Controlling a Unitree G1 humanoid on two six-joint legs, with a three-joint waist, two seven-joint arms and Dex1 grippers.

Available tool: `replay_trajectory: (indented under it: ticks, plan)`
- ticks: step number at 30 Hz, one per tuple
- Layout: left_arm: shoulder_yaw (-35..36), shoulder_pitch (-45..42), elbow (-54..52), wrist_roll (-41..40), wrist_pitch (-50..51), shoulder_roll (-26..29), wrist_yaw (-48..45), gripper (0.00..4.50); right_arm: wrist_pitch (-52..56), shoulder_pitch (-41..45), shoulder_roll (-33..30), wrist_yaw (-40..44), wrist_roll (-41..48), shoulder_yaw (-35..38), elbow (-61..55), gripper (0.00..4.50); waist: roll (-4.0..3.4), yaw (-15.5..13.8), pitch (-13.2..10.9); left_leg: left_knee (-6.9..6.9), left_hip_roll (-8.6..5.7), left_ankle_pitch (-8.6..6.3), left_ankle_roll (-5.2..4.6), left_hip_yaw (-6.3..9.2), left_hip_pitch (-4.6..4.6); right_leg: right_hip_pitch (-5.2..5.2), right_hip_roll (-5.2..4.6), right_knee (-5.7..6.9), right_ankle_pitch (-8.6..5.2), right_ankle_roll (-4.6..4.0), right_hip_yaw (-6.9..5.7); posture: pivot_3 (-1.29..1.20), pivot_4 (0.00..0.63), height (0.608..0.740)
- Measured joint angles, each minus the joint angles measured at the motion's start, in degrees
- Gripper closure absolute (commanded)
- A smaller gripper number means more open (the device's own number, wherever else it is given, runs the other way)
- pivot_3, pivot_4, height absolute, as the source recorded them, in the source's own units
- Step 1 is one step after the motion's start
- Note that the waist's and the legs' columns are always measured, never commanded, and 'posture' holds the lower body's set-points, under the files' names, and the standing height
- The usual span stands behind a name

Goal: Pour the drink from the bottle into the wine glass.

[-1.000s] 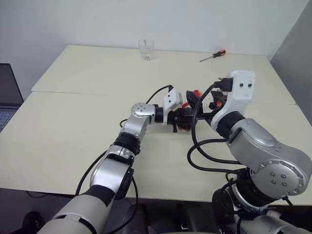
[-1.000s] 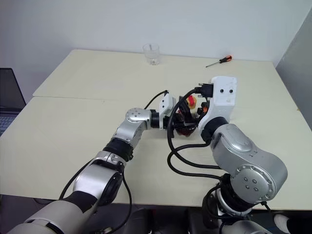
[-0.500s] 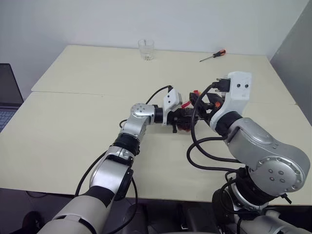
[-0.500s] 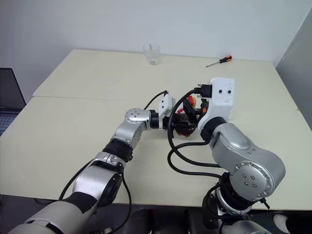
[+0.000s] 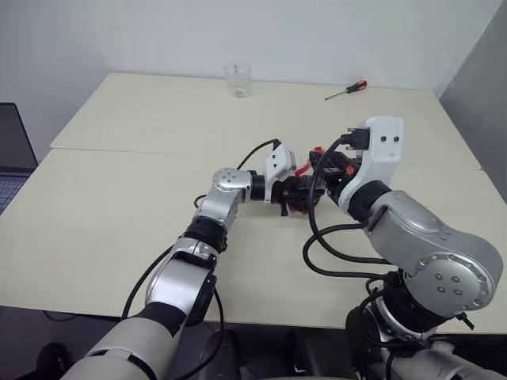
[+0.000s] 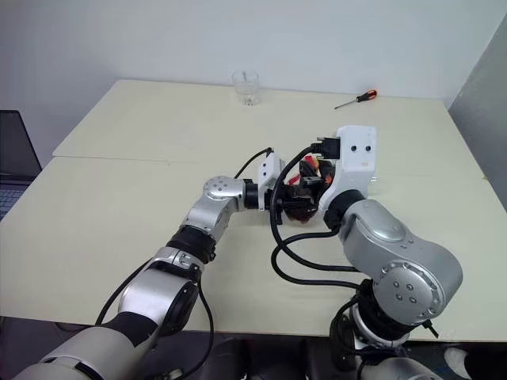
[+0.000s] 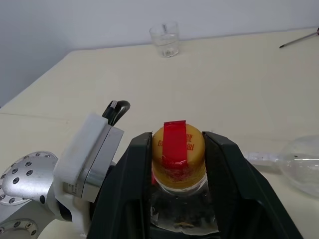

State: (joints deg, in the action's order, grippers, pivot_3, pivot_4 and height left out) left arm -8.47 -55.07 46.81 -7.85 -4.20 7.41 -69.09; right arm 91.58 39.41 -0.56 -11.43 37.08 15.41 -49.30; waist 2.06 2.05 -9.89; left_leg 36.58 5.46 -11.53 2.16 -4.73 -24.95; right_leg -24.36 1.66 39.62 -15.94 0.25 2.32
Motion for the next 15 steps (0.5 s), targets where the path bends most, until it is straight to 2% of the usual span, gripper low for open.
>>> replay_trajectory:
  ticks: [2,5,8,12,15]
  plan:
    - [0.0,0.0,-0.7,-0.1,0.0,0.0,-0.2,3.65,-2.4,-0.1,-8.4,8.0,2.3,-0.7,1.6,3.31,0.0,0.0,0.0,-0.06,-0.03,0.0,0.0,-0.01,-0.01,0.06,-0.03,-0.16,0.0,0.01,-0.01,0.0,0.15,0.74]
    - [0.0,0.4,-1.6,-0.1,0.0,-0.2,-0.4,3.65,-15.5,-2.7,-22.2,26.1,3.4,-3.1,9.5,3.31,0.0,-0.1,0.0,-0.29,-0.08,-0.01,-0.03,0.0,0.05,0.21,-0.03,-0.56,0.03,0.05,-0.02,0.0,0.15,0.74]
    - [0.0,0.9,-1.7,-0.2,0.8,-0.4,-0.3,3.65,-26.6,-2.9,-28.2,40.1,2.2,-5.8,20.5,3.31,0.01,0.1,0.0,-0.4,-0.12,-0.02,-0.04,0.0,0.06,0.15,0.06,-0.6,0.04,0.05,0.01,0.0,0.15,0.74]
    - [-0.4,3.3,-4.8,-0.1,1.8,-0.5,-0.9,3.65,-41.2,2.1,-39.5,65.5,-1.5,-14.8,36.7,3.31,-0.07,0.2,-0.1,-0.49,-0.1,-0.02,-0.05,-0.01,0.09,0.09,0.11,-0.63,0.03,0.04,-0.01,0.0,0.15,0.74]
    - [-1.1,5.5,-7.5,-0.1,3.3,-0.4,-1.3,3.65,-48.1,5.8,-42.2,76.9,-5.0,-20.0,44.3,3.31,-0.08,0.2,-0.1,-0.49,-0.06,-0.02,-0.04,0.01,0.12,0.07,0.19,-0.62,0.04,0.0,0.03,0.0,0.15,0.74]
